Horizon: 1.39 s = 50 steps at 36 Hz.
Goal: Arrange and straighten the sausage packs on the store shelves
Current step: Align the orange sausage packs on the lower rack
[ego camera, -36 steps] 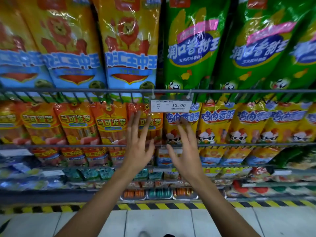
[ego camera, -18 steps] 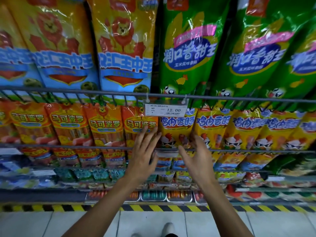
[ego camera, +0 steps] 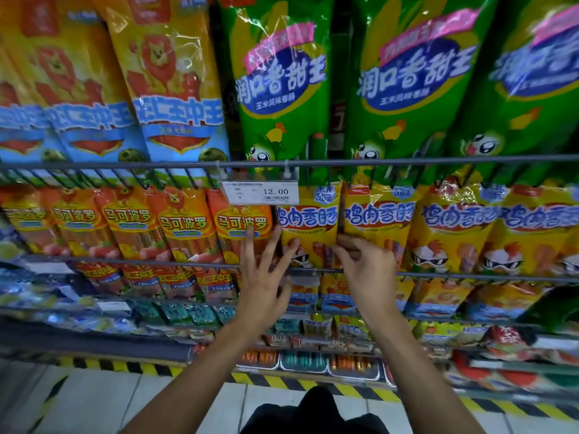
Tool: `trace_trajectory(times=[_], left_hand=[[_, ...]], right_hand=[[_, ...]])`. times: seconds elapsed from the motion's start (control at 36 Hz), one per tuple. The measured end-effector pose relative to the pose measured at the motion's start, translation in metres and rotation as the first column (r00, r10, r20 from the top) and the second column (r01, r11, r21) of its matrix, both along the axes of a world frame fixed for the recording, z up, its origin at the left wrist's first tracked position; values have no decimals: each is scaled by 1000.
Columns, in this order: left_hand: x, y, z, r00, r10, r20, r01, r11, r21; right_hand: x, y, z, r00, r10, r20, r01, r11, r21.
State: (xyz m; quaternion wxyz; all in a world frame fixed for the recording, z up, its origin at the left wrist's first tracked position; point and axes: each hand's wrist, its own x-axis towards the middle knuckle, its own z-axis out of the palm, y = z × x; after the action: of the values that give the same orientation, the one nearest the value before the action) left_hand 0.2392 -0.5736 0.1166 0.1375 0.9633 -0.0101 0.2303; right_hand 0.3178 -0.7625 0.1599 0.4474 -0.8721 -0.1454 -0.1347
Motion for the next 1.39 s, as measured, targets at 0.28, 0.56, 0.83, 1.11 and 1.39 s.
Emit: trace_trajectory(times=[0.28,0.56,0.83,1.11,1.39], left_hand=[[1,-5,1,1000,16,27,-15,1000,-18],[8,-44,9,987,-139,84,147,984,-96],[33,-78,12,976,-213,47,216,973,-79],[40,-79,7,982,-190,8,190,982,-9],[40,-79,7,982,-187,-19,188,980,65]], right_hand=[[-2,-6,-12,998,35,53,-37,998,43],[-21,-41,-26,989,-84,123,54,973,226],[-19,-53,-30,981,-186,-55,192,969,156],[-11,-50,-42,991,-126,-44,128,991,42],[-16,-57,-43,988,-145,-45,148,985,93]])
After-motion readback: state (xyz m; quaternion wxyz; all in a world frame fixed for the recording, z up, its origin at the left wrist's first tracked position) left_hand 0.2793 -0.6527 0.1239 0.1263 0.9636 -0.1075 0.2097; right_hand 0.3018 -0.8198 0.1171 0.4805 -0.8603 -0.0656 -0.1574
